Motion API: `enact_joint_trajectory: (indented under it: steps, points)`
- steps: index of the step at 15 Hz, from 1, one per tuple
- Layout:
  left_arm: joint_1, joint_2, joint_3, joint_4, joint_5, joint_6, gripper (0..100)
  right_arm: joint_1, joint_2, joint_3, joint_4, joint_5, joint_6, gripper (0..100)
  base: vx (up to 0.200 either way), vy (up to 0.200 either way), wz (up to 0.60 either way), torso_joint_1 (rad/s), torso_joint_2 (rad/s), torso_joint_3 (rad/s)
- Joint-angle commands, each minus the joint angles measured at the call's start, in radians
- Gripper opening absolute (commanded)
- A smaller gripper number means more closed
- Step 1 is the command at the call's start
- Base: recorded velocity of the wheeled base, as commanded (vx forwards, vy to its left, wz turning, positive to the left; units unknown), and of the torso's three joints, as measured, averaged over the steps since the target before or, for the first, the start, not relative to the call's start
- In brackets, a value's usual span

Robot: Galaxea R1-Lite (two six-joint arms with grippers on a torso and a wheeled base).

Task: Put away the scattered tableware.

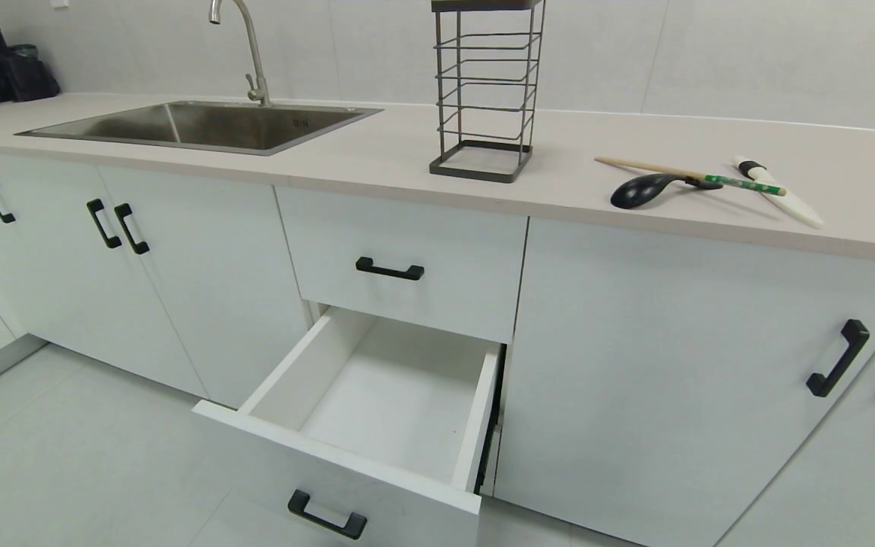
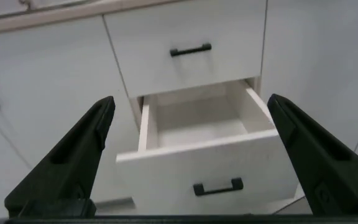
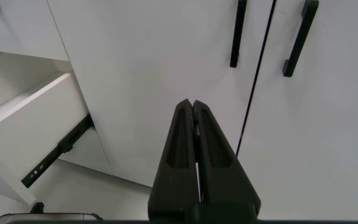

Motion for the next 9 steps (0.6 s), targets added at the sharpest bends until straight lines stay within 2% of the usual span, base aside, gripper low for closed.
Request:
enact_joint_trajectory:
  steps: [1,2,4,5,6,9]
  points:
    - [0.078,-0.258,0.056,0.268,0.020,0.013,100,0.000,0.002,0.000,0.000,0.000,0.000,0,0.000,0.000,0.00,0.000,0.00,0.000]
    - [0.078,-0.258,0.055,0.276,0.046,0.006,100,0.000,0.002,-0.001,0.000,0.002,0.000,0,0.000,0.000,0.00,0.000,0.00,0.000]
    - [0.077,-0.258,0.058,0.308,0.224,-0.012,100,0.000,0.002,0.000,0.000,0.000,0.000,0,0.000,0.000,0.00,0.000,0.00,0.000]
    - [0.077,-0.258,0.058,0.326,0.265,-0.038,100,0.000,0.002,0.000,0.000,0.000,0.000,0,0.000,0.000,0.00,0.000,0.00,0.000]
    - [0.077,-0.258,0.058,0.323,0.250,-0.090,100,0.000,0.002,0.000,0.000,0.000,0.000,0,0.000,0.000,0.00,0.000,0.00,0.000]
    - [0.077,-0.258,0.058,0.325,0.246,-0.095,100,0.000,0.002,-0.001,0.000,0.002,0.000,0,0.000,0.000,0.00,0.000,0.00,0.000]
